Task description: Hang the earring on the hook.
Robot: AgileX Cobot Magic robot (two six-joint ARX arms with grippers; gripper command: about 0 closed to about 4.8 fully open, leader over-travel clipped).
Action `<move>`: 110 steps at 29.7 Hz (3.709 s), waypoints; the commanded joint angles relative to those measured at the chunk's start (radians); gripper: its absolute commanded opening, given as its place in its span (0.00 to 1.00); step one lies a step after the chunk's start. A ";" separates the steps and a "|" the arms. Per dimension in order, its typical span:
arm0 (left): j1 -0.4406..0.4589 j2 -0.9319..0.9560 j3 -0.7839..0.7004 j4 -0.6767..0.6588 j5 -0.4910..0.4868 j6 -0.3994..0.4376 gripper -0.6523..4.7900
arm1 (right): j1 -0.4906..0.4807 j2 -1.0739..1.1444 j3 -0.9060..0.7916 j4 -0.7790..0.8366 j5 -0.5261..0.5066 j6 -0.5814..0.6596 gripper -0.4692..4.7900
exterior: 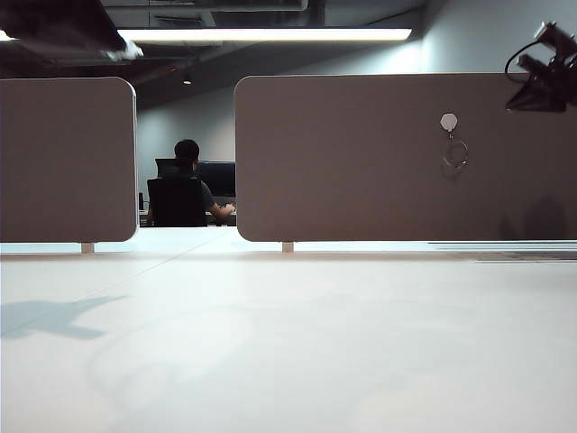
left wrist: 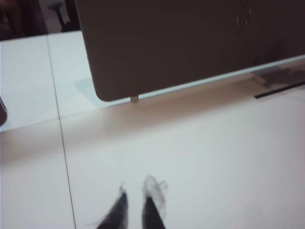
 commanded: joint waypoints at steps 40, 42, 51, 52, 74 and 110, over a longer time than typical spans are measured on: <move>0.000 -0.889 -0.074 -0.540 -0.199 -0.139 0.11 | 0.494 -1.379 -0.949 -0.265 0.430 -0.156 0.08; 0.000 -0.889 -0.114 -0.531 -0.166 -0.163 0.11 | 0.515 -1.489 -1.110 -0.200 0.435 -0.131 0.08; 0.000 -0.889 -0.321 -0.425 -0.117 -0.168 0.11 | 0.550 -1.919 -1.740 -0.075 0.473 -0.012 0.08; 0.000 -0.889 -0.339 -0.415 -0.118 -0.176 0.11 | 0.550 -1.952 -1.793 -0.060 0.475 0.005 0.08; 0.000 -0.890 -0.590 -0.394 -0.107 -0.229 0.11 | 0.551 -2.214 -2.335 0.089 0.414 0.063 0.08; 0.383 -0.890 -0.612 -0.367 -0.100 -0.225 0.11 | 0.540 -2.270 -2.437 0.340 0.774 0.023 0.08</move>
